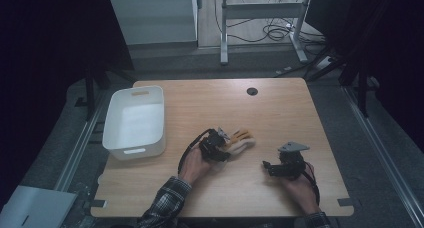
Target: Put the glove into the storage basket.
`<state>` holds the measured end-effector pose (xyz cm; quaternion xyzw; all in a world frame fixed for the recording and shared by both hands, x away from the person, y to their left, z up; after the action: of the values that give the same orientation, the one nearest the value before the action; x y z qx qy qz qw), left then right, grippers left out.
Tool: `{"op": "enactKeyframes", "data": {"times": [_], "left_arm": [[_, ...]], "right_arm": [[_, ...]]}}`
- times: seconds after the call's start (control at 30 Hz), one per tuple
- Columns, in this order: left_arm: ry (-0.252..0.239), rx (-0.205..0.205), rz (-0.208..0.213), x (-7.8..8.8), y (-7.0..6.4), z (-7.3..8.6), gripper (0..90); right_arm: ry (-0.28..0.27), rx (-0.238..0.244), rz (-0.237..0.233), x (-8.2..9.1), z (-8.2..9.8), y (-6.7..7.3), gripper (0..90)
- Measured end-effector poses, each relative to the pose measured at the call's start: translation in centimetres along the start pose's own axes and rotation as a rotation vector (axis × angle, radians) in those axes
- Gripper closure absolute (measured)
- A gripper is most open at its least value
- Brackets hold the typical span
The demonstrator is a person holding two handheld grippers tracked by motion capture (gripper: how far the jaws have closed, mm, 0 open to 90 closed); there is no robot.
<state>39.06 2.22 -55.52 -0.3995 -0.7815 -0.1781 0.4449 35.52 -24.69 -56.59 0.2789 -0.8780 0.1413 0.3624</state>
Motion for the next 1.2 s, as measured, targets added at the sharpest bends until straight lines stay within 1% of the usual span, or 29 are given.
{"op": "enactKeyframes", "data": {"times": [0.03,0.1,0.27,0.37,0.57,0.63,0.73,0.83,0.9,1.2], "left_arm": [[-0.004,0.009,0.013,0.1,0.1,0.1,57.7],[-0.006,0.016,0.017,0.1,0.2,0.2,57.6],[-0.013,0.018,0.004,0.8,0.4,0.3,57.3],[-0.019,0.026,-0.002,1.5,0.8,0.3,57.1],[-0.025,0.047,-0.001,2.8,1.5,0.4,56.9],[-0.029,0.063,-0.006,3.3,1.7,0.4,56.8],[-0.034,0.073,-0.022,3.9,2.1,0.4,56.5],[-0.036,0.077,-0.024,4.6,2.5,0.5,56.4],[-0.036,0.079,-0.034,5.1,2.7,0.5,56.3],[-0.047,0.12,-0.057,7.2,4.0,0.7,56.2]], "right_arm": [[0.0,0.0,0.0,0.0,0.0,0.0,15.2],[0.0,0.0,0.0,0.0,0.0,0.0,15.2],[0.001,0.0,0.0,0.0,0.0,0.0,15.2],[0.001,0.0,0.0,0.0,0.0,0.0,15.2],[0.0,0.002,0.001,0.0,0.0,0.0,15.2],[-0.001,0.002,0.001,0.0,0.0,0.0,15.2],[0.0,0.001,0.001,0.0,0.0,0.0,15.2],[0.0,0.0,0.0,0.0,0.0,0.0,15.2],[0.0,0.0,0.0,0.0,0.0,0.0,15.2],[0.0,-0.001,0.0,0.0,0.0,0.0,15.2]]}}
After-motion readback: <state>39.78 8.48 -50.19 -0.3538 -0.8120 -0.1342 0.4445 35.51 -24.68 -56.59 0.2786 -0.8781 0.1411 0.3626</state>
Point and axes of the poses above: each handheld gripper's, and its own axes: x roughly backward along the jaws, z roughly out of its underside, y roughly to its left, the point moved 2 cm from there along -x, roughly forward along the jaws, and after that the axes turned 2 degrees about y, right-handed, at the moved point
